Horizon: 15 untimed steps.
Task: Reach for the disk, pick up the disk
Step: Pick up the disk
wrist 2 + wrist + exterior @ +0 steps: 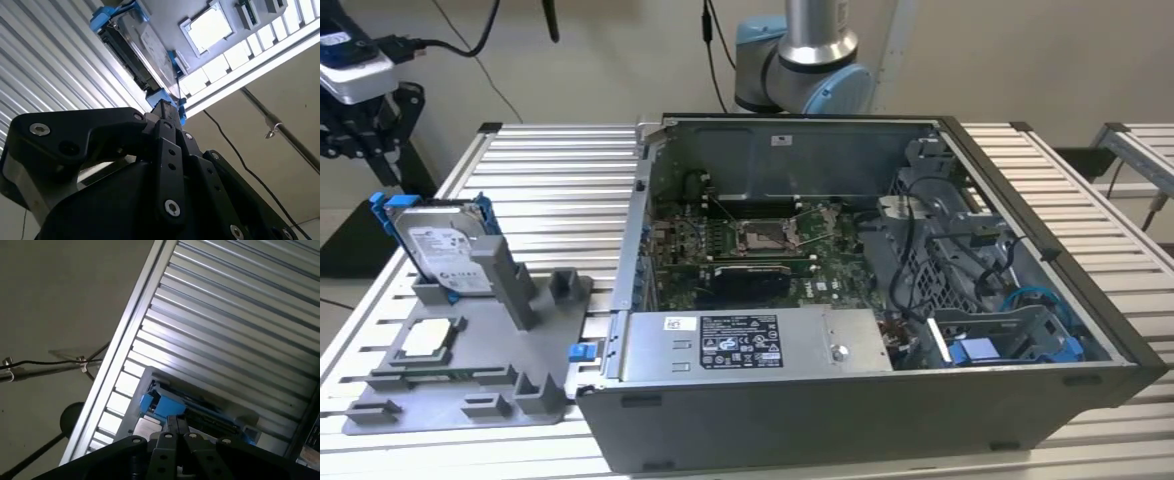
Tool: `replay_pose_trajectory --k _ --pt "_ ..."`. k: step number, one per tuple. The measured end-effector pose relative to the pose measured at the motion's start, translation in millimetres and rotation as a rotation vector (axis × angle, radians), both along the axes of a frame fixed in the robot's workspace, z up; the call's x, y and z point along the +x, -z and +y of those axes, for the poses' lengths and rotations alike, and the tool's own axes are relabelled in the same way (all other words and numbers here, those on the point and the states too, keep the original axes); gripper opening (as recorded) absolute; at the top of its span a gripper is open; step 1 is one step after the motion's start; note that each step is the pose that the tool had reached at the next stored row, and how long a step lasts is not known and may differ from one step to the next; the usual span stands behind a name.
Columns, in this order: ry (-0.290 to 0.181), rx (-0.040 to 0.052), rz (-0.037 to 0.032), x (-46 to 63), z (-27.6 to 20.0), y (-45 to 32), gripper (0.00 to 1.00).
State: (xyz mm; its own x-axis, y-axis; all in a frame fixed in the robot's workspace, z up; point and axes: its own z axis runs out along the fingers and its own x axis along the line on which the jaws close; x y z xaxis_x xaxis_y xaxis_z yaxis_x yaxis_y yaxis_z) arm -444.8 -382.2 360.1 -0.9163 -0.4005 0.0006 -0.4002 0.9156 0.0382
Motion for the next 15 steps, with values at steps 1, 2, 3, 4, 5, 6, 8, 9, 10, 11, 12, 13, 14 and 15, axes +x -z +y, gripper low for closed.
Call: replay_pose_trajectory --k 1,2,3,4,5,6,8,9,10,11,12,13,14,15 --pt "-0.012 0.0 0.0001 0.0 0.0 0.0 0.0" --pt "-0.025 0.0 0.0001 0.0 0.0 0.0 0.0" --pt "-0.036 0.0 0.0 0.0 0.0 0.0 0.0" --pt "-0.047 0.0 0.0 0.0 0.0 0.0 0.0" --pt "-0.058 0.0 0.0001 0.0 0.0 0.0 0.0" --pt "-0.07 0.0 0.0 0.0 0.0 0.0 0.0" --pt "-0.092 0.0 0.0001 0.0 0.0 0.0 0.0" --pt "-0.103 0.0 0.0001 0.0 0.0 0.0 0.0" --pt "-0.114 0.0 0.0001 0.0 0.0 0.0 0.0" --pt "-0.125 0.0 0.0001 0.0 0.0 0.0 0.0" --pt "-0.137 0.0 0.0 0.0 0.0 0.0 0.0" --pt "-0.148 -0.0001 0.0 0.0 0.0 0.0 0.0" --pt "-0.159 0.0 0.0001 0.0 0.0 0.0 0.0" --pt "-0.17 0.0 0.0001 0.0 0.0 0.0 0.0"
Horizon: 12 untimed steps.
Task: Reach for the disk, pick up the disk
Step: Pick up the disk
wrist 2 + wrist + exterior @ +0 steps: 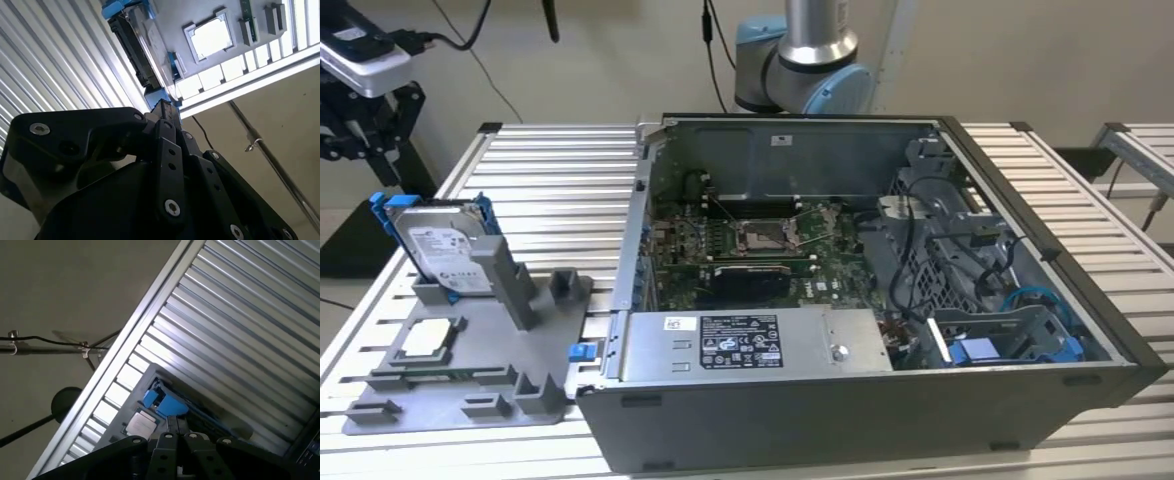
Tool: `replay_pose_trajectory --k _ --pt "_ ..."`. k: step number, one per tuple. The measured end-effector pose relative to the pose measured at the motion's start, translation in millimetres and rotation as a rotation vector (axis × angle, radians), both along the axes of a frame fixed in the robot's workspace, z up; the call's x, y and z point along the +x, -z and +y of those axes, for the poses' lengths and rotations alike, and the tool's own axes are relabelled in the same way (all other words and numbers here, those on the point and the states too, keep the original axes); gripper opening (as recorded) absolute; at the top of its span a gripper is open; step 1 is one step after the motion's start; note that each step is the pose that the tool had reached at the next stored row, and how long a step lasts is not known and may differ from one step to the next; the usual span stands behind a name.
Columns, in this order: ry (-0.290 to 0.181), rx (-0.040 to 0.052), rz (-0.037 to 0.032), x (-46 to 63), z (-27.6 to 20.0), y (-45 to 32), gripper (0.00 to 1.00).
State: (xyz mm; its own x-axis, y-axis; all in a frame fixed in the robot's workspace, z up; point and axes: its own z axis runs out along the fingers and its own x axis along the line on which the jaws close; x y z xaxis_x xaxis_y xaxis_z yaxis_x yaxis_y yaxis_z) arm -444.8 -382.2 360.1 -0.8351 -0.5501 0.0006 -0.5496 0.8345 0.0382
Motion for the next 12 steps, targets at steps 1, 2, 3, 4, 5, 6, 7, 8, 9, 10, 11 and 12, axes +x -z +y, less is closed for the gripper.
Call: replay_pose_trajectory --k 1,2,3,4,5,6,7,8,9,10,11,12 --pt "-0.011 0.0 0.0 0.0 0.0 0.0 0.0" --pt "-0.022 -0.0001 0.0 0.0 0.0 0.0 0.0" --pt "-0.032 0.0 -0.0001 0.0 0.0 0.0 0.0" --pt "-0.043 0.0 0.0 0.0 0.0 0.0 0.0" --pt "-0.054 0.0 0.0 0.0 0.0 0.0 0.0" --pt "-0.065 0.0 0.0 0.0 0.0 0.0 0.0" --pt "-0.076 0.0 0.0 0.0 0.0 0.0 0.0" --pt "-0.086 0.0 -0.0001 0.0 0.0 0.0 0.0" --pt "-0.097 0.0 0.0 0.0 0.0 0.0 0.0" --pt "-0.108 0.0 0.0 0.0 0.0 0.0 0.0" --pt "-0.119 0.0 0.0 0.0 0.0 0.0 0.0" --pt "-0.13 -0.0001 0.0001 0.0 0.0 0.0 0.0"
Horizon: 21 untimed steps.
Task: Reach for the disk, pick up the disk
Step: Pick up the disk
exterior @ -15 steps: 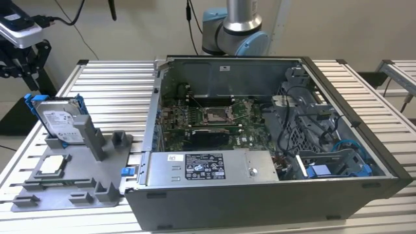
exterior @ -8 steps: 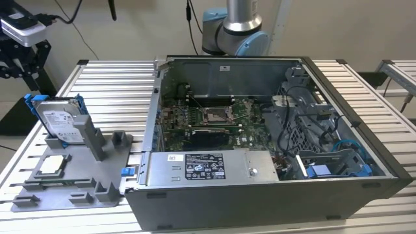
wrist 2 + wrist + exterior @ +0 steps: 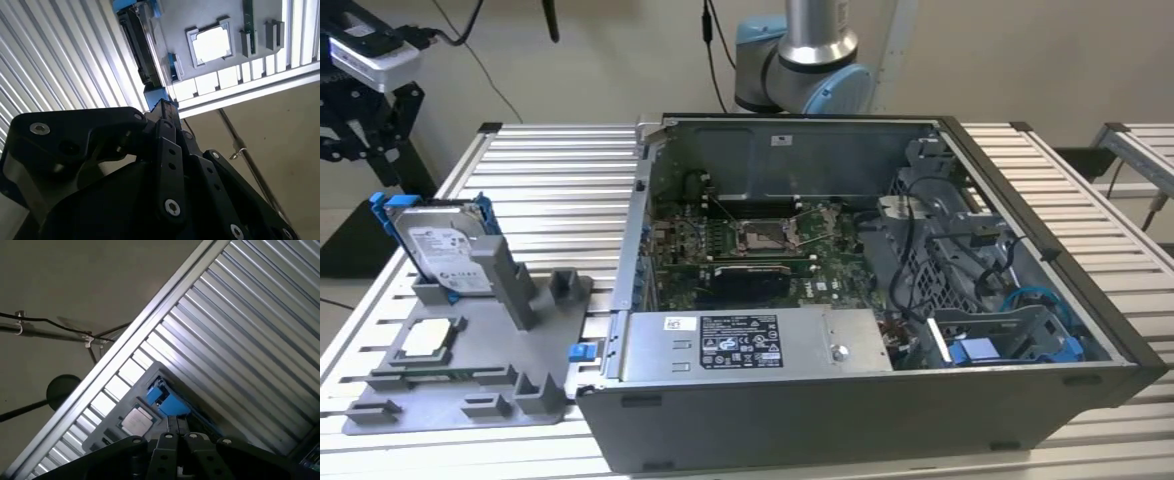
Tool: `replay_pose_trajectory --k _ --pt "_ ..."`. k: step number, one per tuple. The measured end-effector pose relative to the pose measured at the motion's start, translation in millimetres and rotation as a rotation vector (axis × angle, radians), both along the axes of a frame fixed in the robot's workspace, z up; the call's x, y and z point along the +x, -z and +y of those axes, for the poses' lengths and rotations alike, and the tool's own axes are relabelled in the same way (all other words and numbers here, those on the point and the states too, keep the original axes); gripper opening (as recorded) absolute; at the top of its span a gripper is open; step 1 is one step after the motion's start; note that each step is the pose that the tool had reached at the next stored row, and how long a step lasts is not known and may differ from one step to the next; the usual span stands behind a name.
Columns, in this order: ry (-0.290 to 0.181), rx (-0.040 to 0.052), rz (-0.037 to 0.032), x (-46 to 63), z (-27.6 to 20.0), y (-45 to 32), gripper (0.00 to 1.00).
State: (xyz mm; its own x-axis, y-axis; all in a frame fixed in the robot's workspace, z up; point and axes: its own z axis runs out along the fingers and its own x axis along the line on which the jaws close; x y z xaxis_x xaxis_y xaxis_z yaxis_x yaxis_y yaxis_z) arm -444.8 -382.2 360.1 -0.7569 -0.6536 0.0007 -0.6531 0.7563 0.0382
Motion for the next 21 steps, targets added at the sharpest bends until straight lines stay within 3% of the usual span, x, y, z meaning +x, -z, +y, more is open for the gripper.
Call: replay_pose_trajectory --k 21 --pt "-0.266 0.0001 -0.0001 0.0 0.0 0.0 0.0"
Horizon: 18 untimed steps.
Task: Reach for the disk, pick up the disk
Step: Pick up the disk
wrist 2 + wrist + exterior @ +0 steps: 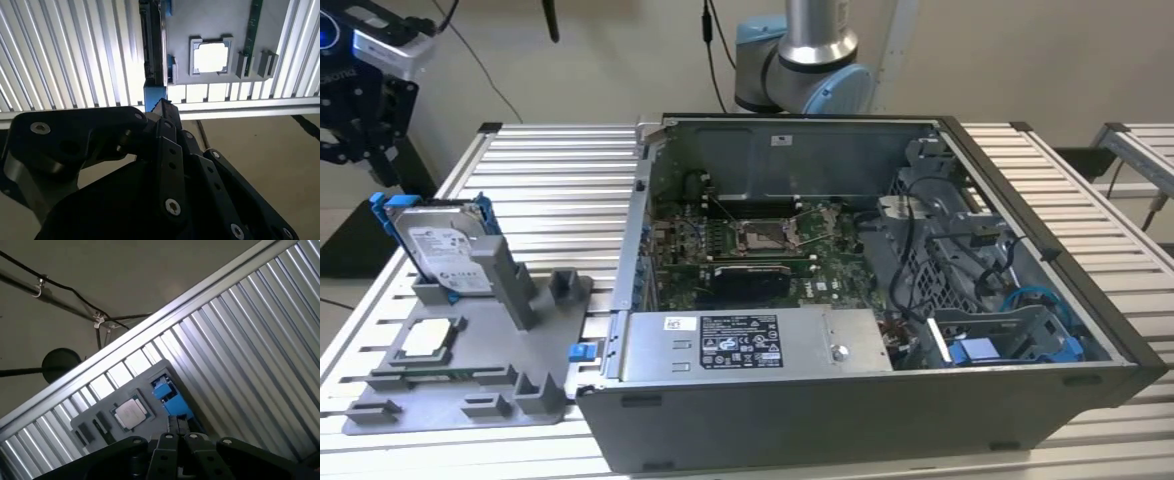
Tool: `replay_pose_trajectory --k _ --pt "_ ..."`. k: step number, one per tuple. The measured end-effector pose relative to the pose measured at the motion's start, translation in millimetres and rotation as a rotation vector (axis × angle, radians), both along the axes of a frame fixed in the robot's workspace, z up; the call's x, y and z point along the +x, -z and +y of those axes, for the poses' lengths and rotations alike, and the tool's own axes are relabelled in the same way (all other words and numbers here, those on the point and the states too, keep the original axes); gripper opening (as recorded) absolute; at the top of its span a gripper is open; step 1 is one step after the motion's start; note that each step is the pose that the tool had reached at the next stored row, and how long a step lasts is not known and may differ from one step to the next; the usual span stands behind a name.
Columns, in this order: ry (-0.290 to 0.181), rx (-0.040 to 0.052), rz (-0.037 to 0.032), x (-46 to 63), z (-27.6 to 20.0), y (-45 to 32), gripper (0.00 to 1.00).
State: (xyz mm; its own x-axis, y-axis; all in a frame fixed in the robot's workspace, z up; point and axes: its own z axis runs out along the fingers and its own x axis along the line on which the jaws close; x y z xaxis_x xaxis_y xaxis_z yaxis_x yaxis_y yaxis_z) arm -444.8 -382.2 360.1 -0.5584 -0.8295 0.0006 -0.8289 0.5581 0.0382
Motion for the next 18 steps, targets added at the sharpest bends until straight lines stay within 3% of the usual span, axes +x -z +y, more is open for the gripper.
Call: replay_pose_trajectory --k 14,18 --pt "-0.192 -0.0001 -0.0004 0.0 0.0 0.0 0.0" --pt "-0.256 -0.0009 -0.0069 0.0 0.1 0.1 0.0"
